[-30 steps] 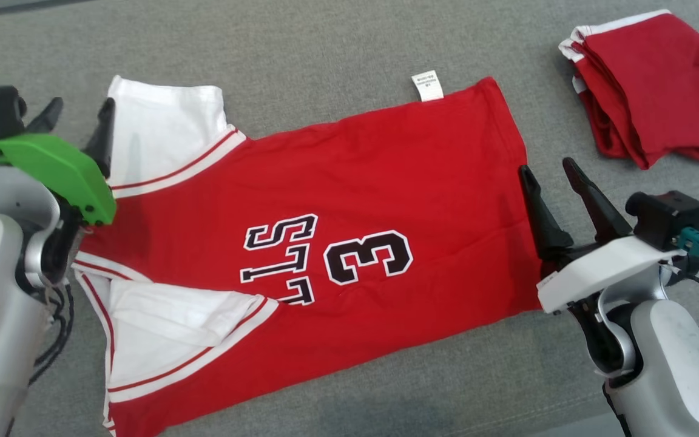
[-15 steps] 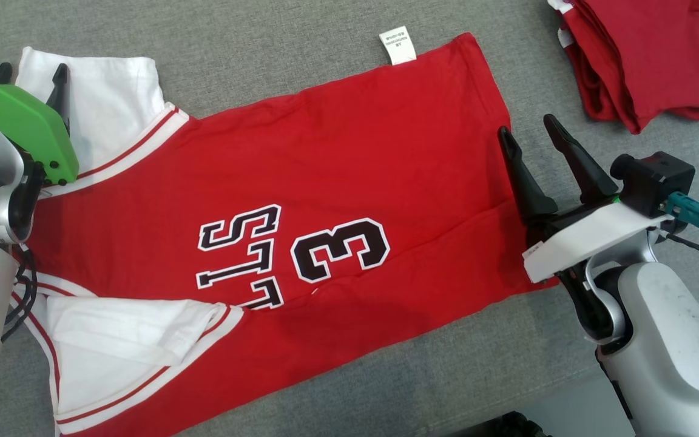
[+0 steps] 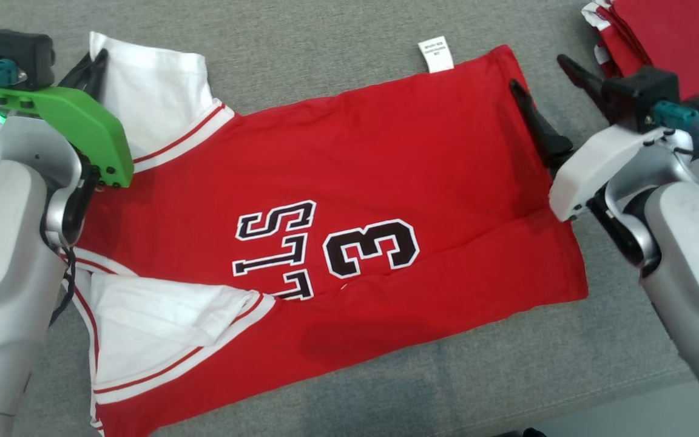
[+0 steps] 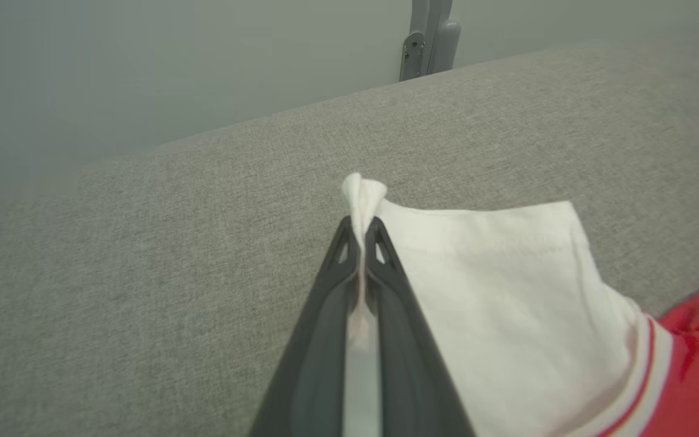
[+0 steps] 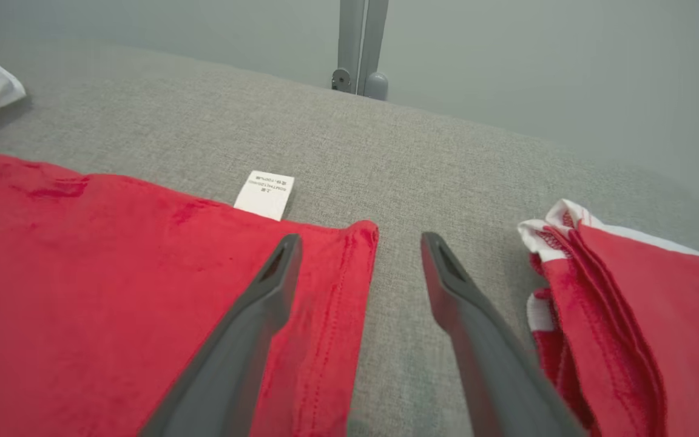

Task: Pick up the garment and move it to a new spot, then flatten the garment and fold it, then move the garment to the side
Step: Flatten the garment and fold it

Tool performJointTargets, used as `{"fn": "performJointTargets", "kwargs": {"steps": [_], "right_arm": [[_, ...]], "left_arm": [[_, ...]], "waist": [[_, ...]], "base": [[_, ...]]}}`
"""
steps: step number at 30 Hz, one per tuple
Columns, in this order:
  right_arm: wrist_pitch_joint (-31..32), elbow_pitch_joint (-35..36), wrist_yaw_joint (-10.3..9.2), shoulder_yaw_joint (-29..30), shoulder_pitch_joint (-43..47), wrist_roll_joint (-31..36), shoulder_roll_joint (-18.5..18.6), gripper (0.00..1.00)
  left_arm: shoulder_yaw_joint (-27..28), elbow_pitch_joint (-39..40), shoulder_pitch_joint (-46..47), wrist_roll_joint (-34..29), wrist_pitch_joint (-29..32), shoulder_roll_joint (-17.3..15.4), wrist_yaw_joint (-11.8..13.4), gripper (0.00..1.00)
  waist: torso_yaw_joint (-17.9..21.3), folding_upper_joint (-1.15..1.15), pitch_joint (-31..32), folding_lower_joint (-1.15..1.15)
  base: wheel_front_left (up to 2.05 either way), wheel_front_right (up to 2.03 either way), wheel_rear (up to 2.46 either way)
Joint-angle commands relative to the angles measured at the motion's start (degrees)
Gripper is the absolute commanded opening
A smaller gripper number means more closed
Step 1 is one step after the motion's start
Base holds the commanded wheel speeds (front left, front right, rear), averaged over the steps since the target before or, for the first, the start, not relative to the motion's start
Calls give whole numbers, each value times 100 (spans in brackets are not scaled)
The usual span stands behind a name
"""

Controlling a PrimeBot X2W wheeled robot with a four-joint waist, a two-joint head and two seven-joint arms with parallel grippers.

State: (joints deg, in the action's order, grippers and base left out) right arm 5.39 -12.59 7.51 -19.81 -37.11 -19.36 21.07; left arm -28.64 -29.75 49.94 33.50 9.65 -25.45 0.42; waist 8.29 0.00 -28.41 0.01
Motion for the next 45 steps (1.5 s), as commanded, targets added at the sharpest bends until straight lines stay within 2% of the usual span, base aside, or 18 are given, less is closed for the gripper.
{"fn": "performJointTargets", "kwargs": {"steps": [1,10,16,17,18,21,23,35,45], "right_arm": [[73,-180,-3,-40,-179,0,63,100],[474,-1551,-3,-265,-1049,-348,251,100],[813,-2083,-3,-534,-1319,-578,339,100],[866,-2120,-3,-596,-1331,-631,363,85],[905,-2149,-3,-650,-1350,-688,377,55],[1013,-2215,-3,-786,-1403,-824,443,31],[1046,-2255,-4,-856,-1413,-910,479,0],[502,-1843,-4,-903,-1127,-1137,717,0],[85,-669,-4,-408,-45,-1190,930,0]], "left_arm": [[-13,104,-99,47,-83,55,-18,0],[-134,783,-355,-62,-390,193,126,0],[-187,1067,-458,-71,-490,246,174,0],[-192,1091,-463,-70,-491,245,180,0],[-195,1122,-471,-66,-507,242,186,0],[-200,1209,-504,-47,-532,242,209,0],[-207,1239,-550,-38,-540,234,219,0],[-145,1740,-1049,35,-839,53,335,0],[-14,2775,-2051,45,-1263,-229,642,0]], "waist": [[-218,0,41,-1],[-724,0,-92,-1],[-870,0,-123,-1],[-877,0,-119,-1],[-881,0,-110,-1],[-891,0,-75,-1],[-894,0,-46,-1],[-823,0,394,-1],[-798,0,837,-1]], "base": [[0,0,0],[0,0,0],[0,0,0],[0,0,0],[0,0,0],[0,0,0],[0,0,0],[0,0,0],[0,0,0]]}}
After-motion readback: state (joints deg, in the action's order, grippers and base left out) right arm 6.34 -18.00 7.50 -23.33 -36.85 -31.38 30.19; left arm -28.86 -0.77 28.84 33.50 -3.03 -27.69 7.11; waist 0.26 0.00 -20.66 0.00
